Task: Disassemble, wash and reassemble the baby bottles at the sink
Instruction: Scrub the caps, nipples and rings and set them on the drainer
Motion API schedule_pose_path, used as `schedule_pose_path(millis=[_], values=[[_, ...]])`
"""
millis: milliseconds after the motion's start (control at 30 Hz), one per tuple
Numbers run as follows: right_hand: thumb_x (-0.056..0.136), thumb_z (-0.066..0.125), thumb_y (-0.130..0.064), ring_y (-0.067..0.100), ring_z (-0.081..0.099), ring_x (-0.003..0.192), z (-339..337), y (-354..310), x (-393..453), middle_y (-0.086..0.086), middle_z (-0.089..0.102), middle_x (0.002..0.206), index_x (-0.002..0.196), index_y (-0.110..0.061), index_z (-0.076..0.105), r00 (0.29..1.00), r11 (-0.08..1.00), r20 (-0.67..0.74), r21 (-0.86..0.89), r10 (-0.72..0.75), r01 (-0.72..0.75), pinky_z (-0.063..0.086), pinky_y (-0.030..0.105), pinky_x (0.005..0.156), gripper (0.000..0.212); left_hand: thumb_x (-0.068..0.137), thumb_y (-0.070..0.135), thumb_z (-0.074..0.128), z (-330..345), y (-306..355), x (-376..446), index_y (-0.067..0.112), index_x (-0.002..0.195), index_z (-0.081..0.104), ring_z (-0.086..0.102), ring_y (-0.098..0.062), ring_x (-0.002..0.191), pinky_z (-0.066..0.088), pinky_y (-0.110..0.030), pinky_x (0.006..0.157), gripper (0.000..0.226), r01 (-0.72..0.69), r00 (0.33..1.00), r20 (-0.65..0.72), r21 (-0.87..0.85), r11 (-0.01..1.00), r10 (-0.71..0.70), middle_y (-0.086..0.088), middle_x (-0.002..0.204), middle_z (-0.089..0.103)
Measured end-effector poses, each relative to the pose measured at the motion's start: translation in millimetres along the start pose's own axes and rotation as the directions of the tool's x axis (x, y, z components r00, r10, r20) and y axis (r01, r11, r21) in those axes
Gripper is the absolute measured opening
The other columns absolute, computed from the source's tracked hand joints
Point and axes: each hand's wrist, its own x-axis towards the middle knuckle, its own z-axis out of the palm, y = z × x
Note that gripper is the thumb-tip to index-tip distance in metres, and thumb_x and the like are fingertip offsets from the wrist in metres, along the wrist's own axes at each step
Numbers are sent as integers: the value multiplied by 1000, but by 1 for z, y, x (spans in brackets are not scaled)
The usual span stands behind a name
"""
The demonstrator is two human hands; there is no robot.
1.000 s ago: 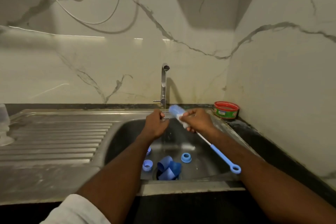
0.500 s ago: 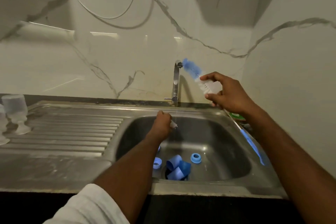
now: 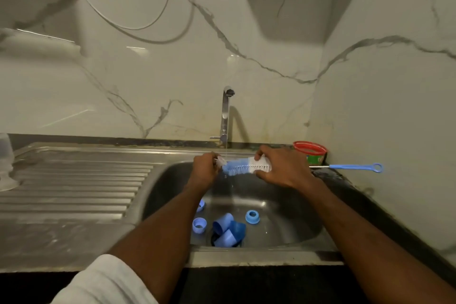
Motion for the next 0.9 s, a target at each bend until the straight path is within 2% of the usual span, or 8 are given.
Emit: schedule_pose_path(millis=[133,233,333,433,533,667,800,900], values=[[86,66,-59,14,66,100,2,3,-1,-10,70,119,126,-41,54,994,998,-95,37,48,-45,43,27,67,46,88,12,75,1,-4,2,8,110,72,69,-23,93,54,-32,84,22,6,1000,-18,1,1000,-6,-10,99,74],[87,67,-58,12,65,101,4,3,0,-12,71,117,126,-40,61,990,995,-100,39,97,-93,45,26,69,43,91,11,73,2,-3,2,8,117,70,66,-18,94,46,-23,82,26,15,1000,-11,-3,1000,-15,-7,103,71],[90,65,-54,15,65,100,1,1,0,-8,71,115,124,-38,61,978,988,-141,30,151,-149,42,28,68,38,93,13,70,2,-7,0,13,104,71,63,-15,86,43,-24,75,11,32,999,-35,11,999,-32,-1,94,68],[91,65,-52,17,65,100,-3,4,1,-7,70,115,125,-37,59,962,975,-165,70,219,-211,44,29,69,37,93,14,68,1,-16,1,14,102,71,63,-18,87,43,-26,75,9,74,997,-35,72,995,-72,-8,100,70],[87,69,-54,14,64,102,1,1,0,-10,71,115,123,-39,62,985,991,-112,50,127,-122,46,28,74,40,91,12,71,-1,-13,4,15,108,72,66,-17,94,49,-25,82,17,-34,997,73,54,998,30,-5,104,71],[87,70,-51,10,64,100,9,-9,-1,-12,71,112,120,-38,66,997,1000,-73,21,-3,4,38,24,73,35,88,8,74,0,-9,0,13,118,69,64,-13,104,48,-21,89,31,-221,944,275,120,968,181,-2,116,68],[87,71,-52,11,66,95,7,-2,0,-12,73,108,119,-38,67,984,999,-175,41,41,-34,49,26,70,35,85,13,79,-4,-10,2,15,111,71,64,-10,95,48,-20,85,27,-176,975,141,38,984,169,-4,108,72],[88,71,-49,11,66,94,5,-5,0,-10,73,108,119,-38,67,980,999,-200,31,-12,19,54,28,73,32,84,17,81,-5,-10,1,15,114,70,64,-11,96,51,-22,87,32,-189,966,185,34,981,179,-2,109,71]])
